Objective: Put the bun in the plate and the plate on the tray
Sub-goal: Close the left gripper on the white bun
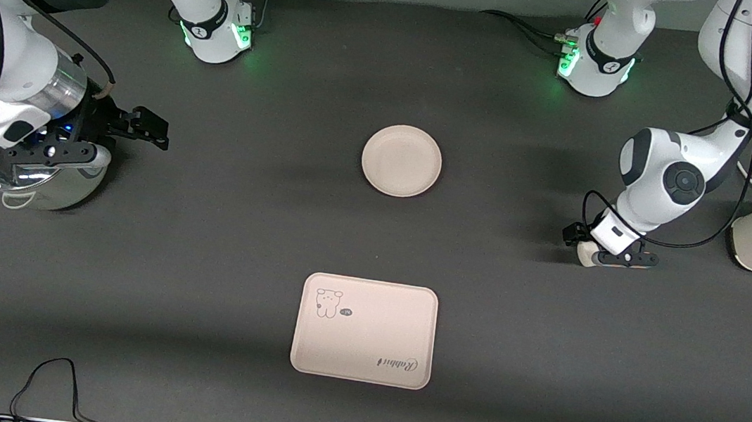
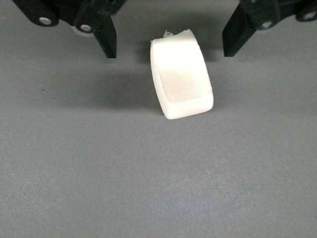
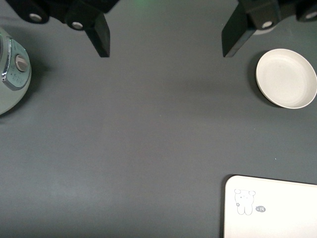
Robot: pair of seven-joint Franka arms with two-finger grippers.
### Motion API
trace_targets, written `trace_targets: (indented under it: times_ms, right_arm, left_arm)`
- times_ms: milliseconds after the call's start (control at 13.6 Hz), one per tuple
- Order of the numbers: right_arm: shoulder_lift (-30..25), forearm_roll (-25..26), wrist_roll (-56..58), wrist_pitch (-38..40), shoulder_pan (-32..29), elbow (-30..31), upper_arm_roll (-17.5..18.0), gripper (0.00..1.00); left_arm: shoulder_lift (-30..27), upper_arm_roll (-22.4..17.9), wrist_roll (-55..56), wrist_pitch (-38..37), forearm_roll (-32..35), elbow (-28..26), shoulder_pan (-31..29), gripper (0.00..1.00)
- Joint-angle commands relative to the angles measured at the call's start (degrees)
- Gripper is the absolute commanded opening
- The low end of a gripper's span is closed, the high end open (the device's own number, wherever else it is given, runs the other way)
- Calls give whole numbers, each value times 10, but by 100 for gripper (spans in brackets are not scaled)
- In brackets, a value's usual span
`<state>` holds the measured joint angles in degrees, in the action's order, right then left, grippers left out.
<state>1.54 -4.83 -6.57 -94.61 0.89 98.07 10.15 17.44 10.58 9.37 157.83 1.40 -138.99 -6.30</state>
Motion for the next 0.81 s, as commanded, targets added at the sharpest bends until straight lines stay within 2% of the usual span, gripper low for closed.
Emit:
trace_targets:
  times_ms: [0, 73, 147, 586, 733]
  right_arm:
    - [17, -13, -10, 7, 12, -19, -2, 100]
    - [17, -13, -10, 7, 15, -20, -2, 100]
    - [16, -13, -10, 8, 20, -19, -2, 100]
    - [17, -13, -9, 7, 20, -19, -2, 100]
    - [17, -13, -9, 7, 20, -19, -2, 100]
  left_arm:
    - [-2, -1, 8, 17, 1, -10, 1, 47]
    - [-2, -1, 7, 17, 1, -10, 1, 18]
    - [-2, -1, 7, 17, 1, -10, 1, 1]
    - [-28, 0, 3, -1, 2, -4, 2, 0]
    - [-57, 1, 7, -58, 2, 14, 7, 0]
